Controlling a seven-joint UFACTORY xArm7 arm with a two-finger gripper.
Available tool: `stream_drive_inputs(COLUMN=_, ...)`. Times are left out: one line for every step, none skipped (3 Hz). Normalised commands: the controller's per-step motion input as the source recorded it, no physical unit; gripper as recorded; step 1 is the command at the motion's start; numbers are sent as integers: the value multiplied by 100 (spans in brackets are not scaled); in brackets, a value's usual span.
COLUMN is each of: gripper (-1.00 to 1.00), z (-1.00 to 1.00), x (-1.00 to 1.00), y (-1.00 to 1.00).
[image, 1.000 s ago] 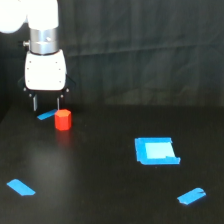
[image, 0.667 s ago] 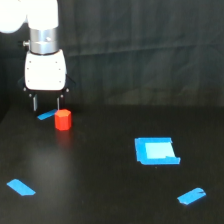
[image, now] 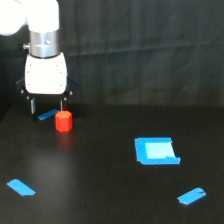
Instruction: Pick up the red object from the table
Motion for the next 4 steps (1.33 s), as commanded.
stream_drive_inputs(gripper=95, z=-4, x=52, y=-80)
stream_drive_inputs(gripper=100, z=-22, x=47, y=-86)
stream_drive_inputs(gripper=94, z=-6, x=52, y=-65)
stream_drive_inputs(gripper=94, z=-23, x=25, y=-46)
